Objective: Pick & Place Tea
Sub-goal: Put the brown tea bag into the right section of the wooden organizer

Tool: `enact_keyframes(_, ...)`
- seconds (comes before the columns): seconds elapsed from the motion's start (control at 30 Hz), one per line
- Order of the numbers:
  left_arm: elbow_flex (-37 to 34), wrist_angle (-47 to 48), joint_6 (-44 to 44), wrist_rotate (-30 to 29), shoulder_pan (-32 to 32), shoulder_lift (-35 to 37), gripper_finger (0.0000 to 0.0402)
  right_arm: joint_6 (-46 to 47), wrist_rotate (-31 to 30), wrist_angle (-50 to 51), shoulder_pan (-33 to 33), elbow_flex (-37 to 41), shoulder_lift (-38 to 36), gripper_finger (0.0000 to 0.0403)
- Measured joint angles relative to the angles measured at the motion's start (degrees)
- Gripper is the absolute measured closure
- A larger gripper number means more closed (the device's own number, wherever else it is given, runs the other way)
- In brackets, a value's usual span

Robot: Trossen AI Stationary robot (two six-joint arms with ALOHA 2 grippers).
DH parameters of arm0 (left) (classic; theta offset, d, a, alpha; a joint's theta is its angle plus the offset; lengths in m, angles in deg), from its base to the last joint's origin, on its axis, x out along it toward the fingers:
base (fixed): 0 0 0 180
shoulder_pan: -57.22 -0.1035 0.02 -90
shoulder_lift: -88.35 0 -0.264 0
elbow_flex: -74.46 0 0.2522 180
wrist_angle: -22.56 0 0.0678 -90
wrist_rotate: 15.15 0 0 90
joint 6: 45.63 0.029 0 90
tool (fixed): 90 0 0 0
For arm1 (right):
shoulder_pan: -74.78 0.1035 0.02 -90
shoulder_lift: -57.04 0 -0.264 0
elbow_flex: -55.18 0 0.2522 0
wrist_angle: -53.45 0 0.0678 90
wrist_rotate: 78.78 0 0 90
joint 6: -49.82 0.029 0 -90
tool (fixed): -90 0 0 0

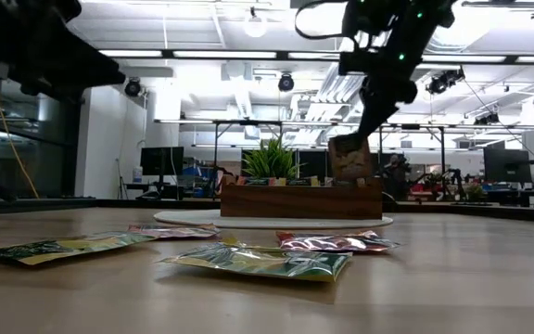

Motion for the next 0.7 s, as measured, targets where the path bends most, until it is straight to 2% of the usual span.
enact_keyframes(0.23,0.07,-0.89,-0.53,-2.17,-0.01,-0.28,0.0291,-4.7,5.7,-2.98,-4.12,-0.05,2.19,0.0403)
enact_keyframes(0.7,0.07,-1.26,-1.48,-2.96,-0.01,-0.28,0.0291,-2.23,12.12,-1.73,-5.07,-0.07,3.59,0.0403)
